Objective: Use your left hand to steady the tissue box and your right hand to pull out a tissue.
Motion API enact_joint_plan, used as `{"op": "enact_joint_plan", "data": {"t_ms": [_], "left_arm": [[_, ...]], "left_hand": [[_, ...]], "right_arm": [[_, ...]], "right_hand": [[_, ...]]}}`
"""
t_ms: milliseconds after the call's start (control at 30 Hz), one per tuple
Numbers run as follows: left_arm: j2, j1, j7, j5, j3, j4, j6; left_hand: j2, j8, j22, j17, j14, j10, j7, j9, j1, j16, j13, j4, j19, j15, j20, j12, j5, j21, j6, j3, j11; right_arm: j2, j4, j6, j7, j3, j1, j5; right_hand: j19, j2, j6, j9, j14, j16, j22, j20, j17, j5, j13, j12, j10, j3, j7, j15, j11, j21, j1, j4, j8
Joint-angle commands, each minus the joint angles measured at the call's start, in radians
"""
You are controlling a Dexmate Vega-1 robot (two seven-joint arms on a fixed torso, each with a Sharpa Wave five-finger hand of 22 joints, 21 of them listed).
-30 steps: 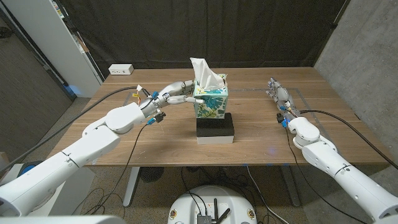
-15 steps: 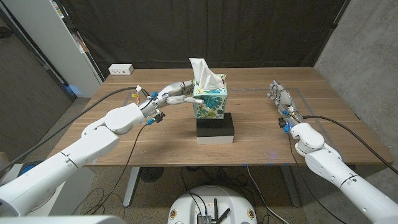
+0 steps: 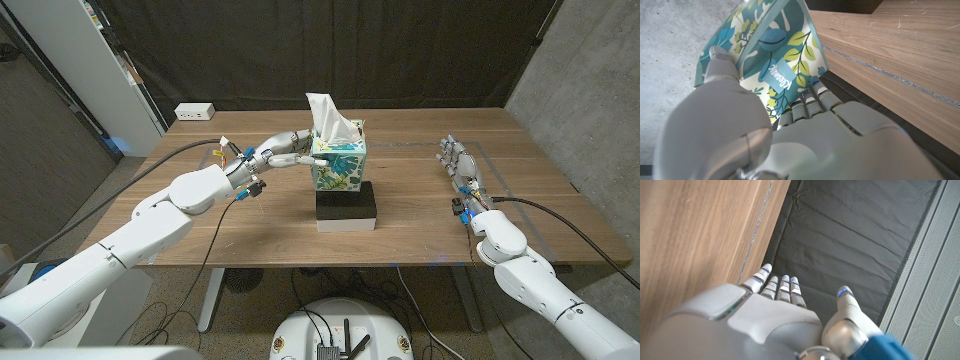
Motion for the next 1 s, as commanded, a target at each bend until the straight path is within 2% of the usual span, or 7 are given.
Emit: {"op": "enact_joint_plan", "data": {"t_ms": [33,500,1000], "left_arm": [[-0.003,0.000,-0.003,-0.003,0.002,0.008,-0.009],[-0.026,-0.037,-0.040,-0.013,0.026,0.050,-0.022],[-0.034,-0.048,-0.049,-0.019,0.033,0.065,-0.028]], "left_hand": [[0.010,0.002,0.002,0.000,-0.005,-0.007,0.004,0.016,0.007,-0.001,0.002,-0.002,0.000,-0.025,-0.004,-0.002,-0.001,-0.001,0.002,0.005,0.001],[0.009,0.001,0.001,-0.001,-0.013,-0.009,0.006,0.016,0.003,0.001,0.002,-0.003,-0.004,-0.023,-0.005,-0.004,-0.001,-0.003,-0.003,0.007,0.001],[0.009,0.001,0.001,-0.001,-0.017,-0.010,0.007,0.015,0.000,0.003,0.002,-0.004,-0.005,-0.021,-0.006,-0.005,-0.001,-0.003,-0.005,0.010,0.004]], "right_arm": [[0.007,-0.095,0.001,-0.085,0.039,-0.104,-0.034],[0.026,-0.167,0.006,-0.143,0.083,-0.204,-0.073],[0.055,-0.221,0.010,-0.178,0.108,-0.273,-0.122]], "right_hand": [[0.010,0.029,0.008,0.002,0.000,0.004,0.000,-0.001,0.003,0.003,0.003,0.007,0.008,0.003,0.000,-0.001,0.004,0.008,-0.004,0.002,0.008],[0.015,0.026,0.015,0.002,0.006,0.008,0.000,0.003,0.001,0.002,0.003,0.010,0.014,0.004,0.009,0.010,0.016,0.011,-0.002,0.000,0.011],[0.017,0.022,0.015,0.001,0.007,0.009,0.000,0.007,0.000,0.001,0.002,0.011,0.014,0.003,0.013,0.013,0.019,0.012,-0.002,-0.002,0.011]]}}
